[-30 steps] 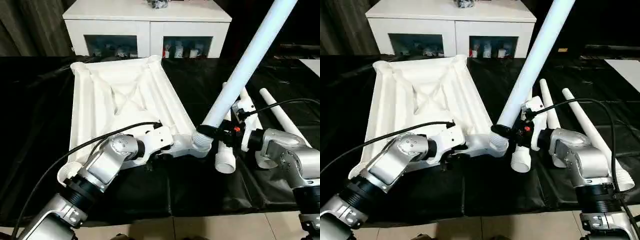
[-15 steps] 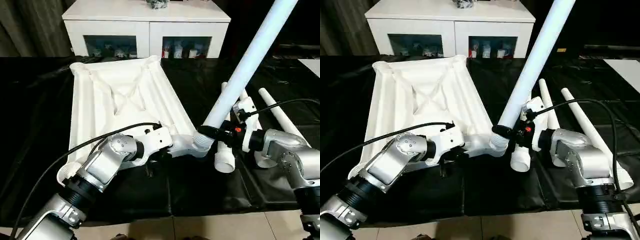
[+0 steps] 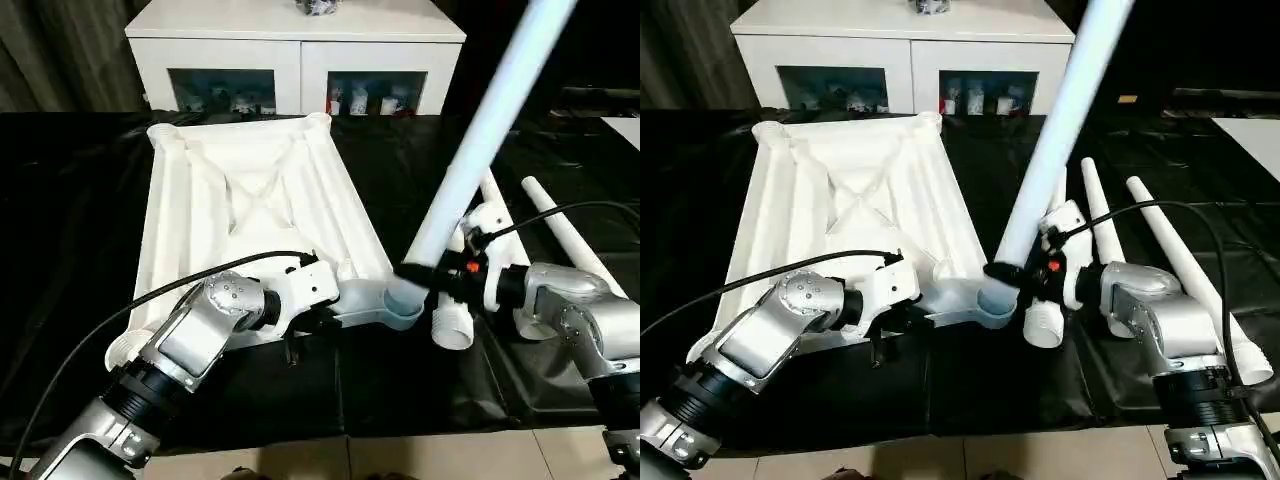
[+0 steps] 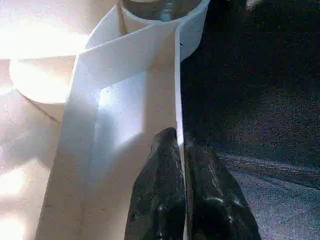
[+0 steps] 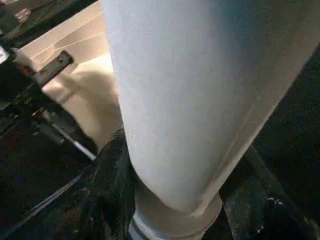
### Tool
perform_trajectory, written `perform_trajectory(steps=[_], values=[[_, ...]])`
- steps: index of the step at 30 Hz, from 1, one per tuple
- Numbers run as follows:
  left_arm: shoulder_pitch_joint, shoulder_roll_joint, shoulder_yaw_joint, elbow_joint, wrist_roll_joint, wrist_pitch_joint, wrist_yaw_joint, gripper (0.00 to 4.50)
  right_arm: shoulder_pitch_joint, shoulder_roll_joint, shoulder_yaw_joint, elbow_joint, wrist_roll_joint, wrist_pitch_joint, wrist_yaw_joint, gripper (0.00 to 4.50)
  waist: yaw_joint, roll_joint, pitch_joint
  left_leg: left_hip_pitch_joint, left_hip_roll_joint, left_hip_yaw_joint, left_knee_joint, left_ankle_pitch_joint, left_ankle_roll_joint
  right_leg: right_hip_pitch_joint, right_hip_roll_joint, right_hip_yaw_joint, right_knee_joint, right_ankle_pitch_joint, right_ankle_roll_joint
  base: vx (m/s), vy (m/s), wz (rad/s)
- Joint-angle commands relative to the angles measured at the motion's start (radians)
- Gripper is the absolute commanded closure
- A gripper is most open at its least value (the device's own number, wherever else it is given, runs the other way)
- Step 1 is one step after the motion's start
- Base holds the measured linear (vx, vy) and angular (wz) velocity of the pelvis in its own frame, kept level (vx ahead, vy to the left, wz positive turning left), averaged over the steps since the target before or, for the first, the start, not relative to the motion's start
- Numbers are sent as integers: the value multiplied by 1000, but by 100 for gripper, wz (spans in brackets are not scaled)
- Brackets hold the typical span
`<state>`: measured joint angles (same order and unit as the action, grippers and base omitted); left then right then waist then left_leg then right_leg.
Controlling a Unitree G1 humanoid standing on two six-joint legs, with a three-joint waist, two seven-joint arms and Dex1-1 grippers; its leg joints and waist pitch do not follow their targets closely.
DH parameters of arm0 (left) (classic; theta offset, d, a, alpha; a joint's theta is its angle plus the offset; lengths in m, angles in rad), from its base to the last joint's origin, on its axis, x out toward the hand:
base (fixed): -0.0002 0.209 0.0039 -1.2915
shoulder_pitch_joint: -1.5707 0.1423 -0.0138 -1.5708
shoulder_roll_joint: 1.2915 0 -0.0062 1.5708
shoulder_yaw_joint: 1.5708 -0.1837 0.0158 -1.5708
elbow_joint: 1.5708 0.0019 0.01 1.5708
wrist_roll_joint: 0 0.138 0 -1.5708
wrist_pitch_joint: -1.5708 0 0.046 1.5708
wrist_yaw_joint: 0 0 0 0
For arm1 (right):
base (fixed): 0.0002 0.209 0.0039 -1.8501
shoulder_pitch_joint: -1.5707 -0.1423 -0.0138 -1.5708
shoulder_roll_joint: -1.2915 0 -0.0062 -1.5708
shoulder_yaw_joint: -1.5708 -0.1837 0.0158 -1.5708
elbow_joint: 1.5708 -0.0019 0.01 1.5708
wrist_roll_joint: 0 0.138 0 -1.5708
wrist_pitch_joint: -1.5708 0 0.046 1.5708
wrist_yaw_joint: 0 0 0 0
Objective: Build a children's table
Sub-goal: Insert table leg to table base
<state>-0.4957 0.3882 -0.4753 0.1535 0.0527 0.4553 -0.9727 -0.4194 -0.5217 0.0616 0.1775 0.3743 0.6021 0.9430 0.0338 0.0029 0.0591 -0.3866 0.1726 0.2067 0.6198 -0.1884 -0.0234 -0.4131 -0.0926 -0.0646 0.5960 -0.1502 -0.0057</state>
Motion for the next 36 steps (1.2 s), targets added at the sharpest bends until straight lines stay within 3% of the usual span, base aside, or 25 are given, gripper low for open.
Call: perform_trajectory(steps=[1,11,21,28,33,36], values=[[6,-2,-2,-16,4,5,11,450,3,-20,12,-9,-12,17,19,259,0,-10,-71,25,59,-34,-82,-245,12,43,-57,43,-72,-327,-202,0,0,0],[10,-4,-7,-37,5,14,11,450,-4,-35,51,16,-35,24,35,259,1,-13,-73,23,59,-32,-80,-223,19,44,-57,43,-69,-299,-209,0,0,0],[16,-1,-10,-51,7,18,9,450,-8,-9,46,53,-35,11,17,259,1,-12,-73,23,57,-32,-80,-226,20,44,-57,43,-69,-306,-209,0,0,0],[15,-3,-9,-53,7,19,11,450,32,34,8,124,-28,-33,-21,259,-3,-13,-71,27,59,-34,-84,-272,3,39,-57,42,-76,-354,-193,0,0,0],[13,-6,-6,-49,9,17,17,450,82,74,-58,119,17,-45,-60,259,-4,-15,-73,27,59,-37,-86,-286,-3,40,-56,41,-77,-357,-185,0,0,0],[12,-8,-4,-48,9,17,21,450,107,83,-61,119,9,-67,-75,259,-4,-10,-71,27,59,-36,-88,-291,-6,39,-55,41,-77,-341,-191,0,0,0]])
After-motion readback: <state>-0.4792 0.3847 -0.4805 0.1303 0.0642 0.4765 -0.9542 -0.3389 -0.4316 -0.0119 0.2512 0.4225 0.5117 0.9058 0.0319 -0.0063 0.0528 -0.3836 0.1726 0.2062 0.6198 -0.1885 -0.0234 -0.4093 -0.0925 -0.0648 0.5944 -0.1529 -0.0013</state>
